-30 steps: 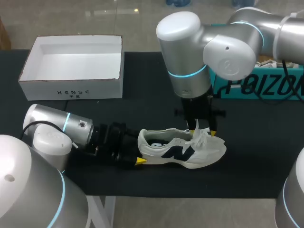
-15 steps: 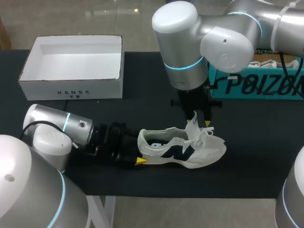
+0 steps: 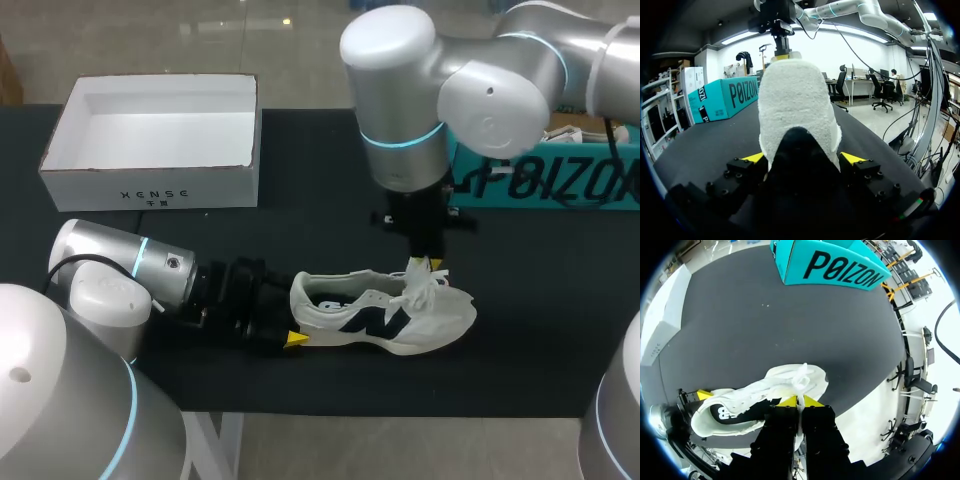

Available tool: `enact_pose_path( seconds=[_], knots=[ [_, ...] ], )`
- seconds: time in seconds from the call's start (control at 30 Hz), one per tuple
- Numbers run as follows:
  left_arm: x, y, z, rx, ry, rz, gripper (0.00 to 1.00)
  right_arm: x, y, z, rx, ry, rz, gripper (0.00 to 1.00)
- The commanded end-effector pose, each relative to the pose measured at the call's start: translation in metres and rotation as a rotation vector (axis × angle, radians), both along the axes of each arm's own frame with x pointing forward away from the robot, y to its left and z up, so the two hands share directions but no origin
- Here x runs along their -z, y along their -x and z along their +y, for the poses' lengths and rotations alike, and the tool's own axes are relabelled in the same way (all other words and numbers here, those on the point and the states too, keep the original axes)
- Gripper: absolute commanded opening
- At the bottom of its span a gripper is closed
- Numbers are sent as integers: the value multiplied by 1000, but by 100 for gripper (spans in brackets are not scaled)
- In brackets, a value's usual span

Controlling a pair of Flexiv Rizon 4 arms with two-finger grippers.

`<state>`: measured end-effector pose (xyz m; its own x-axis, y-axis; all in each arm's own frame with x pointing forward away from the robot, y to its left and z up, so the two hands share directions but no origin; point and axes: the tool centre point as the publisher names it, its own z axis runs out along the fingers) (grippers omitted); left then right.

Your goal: Take the shoe out of the shoebox, open the shoe tongue, remove and reinsert the insole, then place the shoe into the shoebox

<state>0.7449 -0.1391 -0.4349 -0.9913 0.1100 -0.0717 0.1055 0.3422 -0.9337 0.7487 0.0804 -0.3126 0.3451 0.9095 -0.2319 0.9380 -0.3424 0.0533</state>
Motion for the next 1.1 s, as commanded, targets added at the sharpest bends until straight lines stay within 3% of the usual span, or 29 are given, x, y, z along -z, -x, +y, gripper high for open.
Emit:
enact_pose_path(
  seconds=[0.03,0.07,0.13,0.27,0.4,0.67,0.73,0.77,1.1],
  knots=[
    [6,-1,0,0,-1,0,0,-4,8,0,97,-10,-53,18],
    [6,-1,0,0,-1,0,0,-7,7,1,88,-6,-56,42],
    [6,-1,0,0,-1,0,0,-16,6,6,49,-6,-77,100],
    [6,-1,0,0,-1,0,0,-42,4,15,-63,-53,-140,100],
    [6,-1,0,0,-1,0,0,-66,-2,21,-283,-115,-160,100],
    [6,-1,0,0,-1,0,0,-90,-12,51,-1152,-241,-127,100],
    [6,-1,0,0,-1,0,0,-93,-15,58,-1312,-247,-124,100],
    [6,-1,0,0,-1,0,0,-95,-23,58,-1250,-232,-106,100],
    [6,-1,0,0,-1,0,0,-95,-23,58,-1250,-232,-106,100]
  ],
)
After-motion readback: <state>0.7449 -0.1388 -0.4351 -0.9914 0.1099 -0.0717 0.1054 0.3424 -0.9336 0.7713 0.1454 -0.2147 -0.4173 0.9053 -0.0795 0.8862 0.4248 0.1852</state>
